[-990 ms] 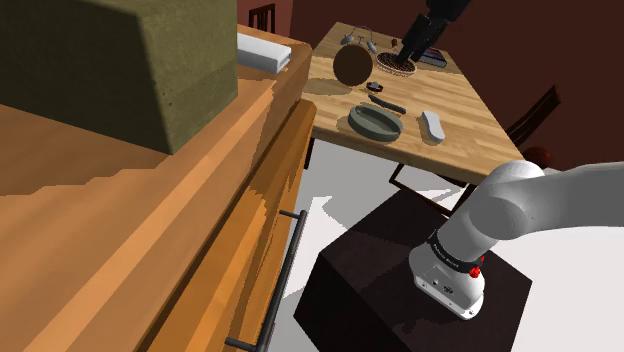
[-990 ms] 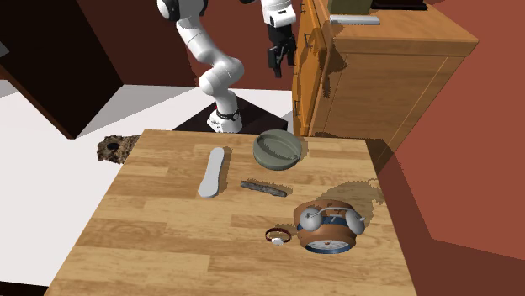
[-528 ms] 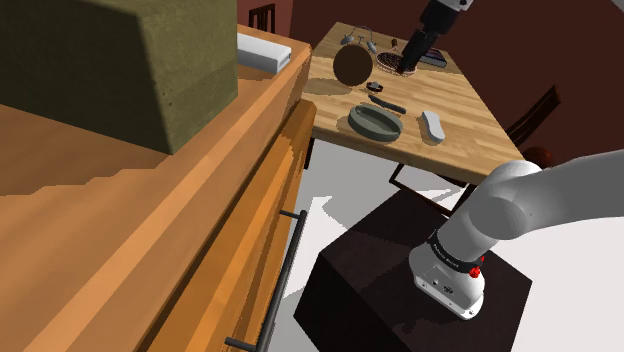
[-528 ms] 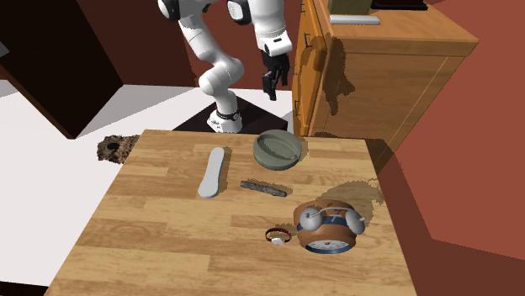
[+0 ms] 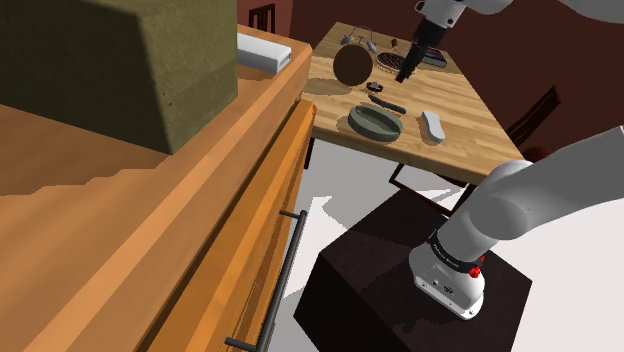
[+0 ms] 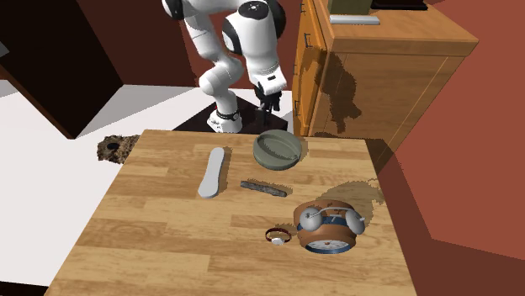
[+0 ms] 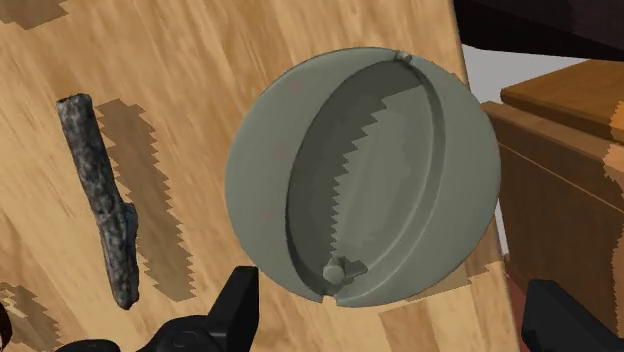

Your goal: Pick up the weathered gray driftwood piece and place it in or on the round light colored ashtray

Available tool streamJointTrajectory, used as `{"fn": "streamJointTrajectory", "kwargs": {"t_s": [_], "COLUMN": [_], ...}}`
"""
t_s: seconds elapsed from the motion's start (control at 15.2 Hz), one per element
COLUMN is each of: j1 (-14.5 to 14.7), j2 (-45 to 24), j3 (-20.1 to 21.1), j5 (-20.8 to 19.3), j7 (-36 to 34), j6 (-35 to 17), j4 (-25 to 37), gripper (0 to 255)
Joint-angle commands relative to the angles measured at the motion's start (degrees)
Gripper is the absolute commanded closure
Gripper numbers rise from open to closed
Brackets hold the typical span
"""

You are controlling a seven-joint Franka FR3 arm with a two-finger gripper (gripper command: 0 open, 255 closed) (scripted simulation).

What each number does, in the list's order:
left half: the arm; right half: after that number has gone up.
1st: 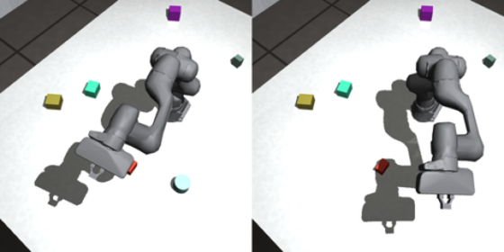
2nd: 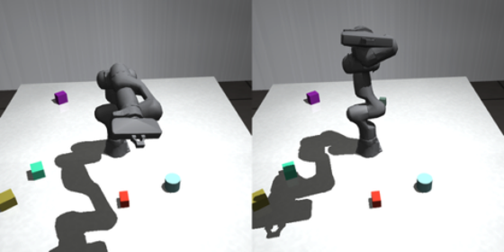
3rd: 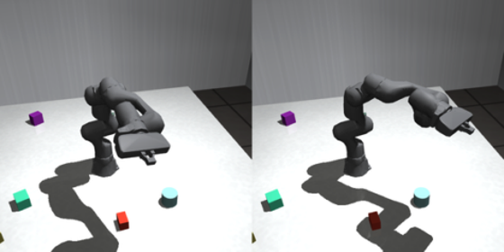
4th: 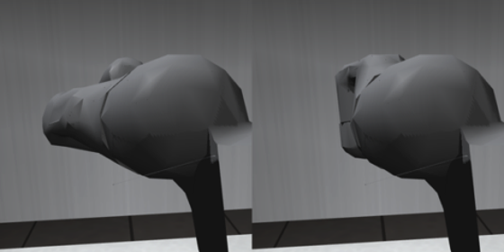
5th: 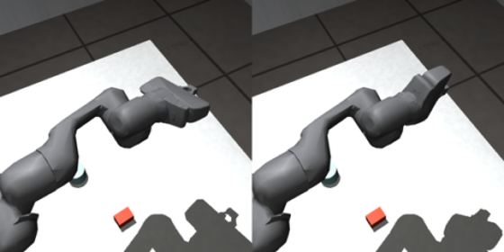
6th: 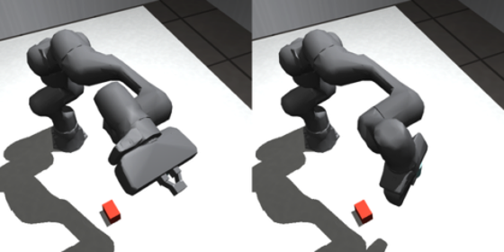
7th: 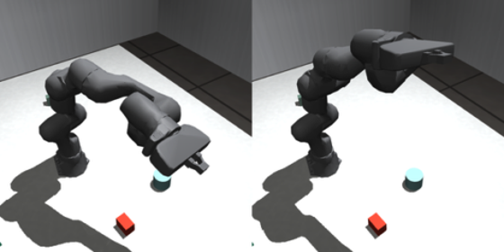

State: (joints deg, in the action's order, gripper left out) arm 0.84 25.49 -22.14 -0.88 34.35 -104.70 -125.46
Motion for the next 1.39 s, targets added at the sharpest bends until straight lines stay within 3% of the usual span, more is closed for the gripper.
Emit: {"fn": "streamJointTrajectory", "kwargs": {"t_s": [0.0,0.53,0.92,1.32], "j1": [0.4,0.2,-4.9,-5.1], "j2": [-4.7,-24.5,-41.7,-43.0], "j3": [-2.9,-11.6,-13.0,-12.4], "j5": [0.9,9.0,17.4,18.3], "j7": [4.5,22.1,34.3,35.2], "j6": [-0.8,-1.0,2.3,-1.1], "j4": [2.6,14.6,27.6,25.0], "gripper": [0,0,0,0]}}
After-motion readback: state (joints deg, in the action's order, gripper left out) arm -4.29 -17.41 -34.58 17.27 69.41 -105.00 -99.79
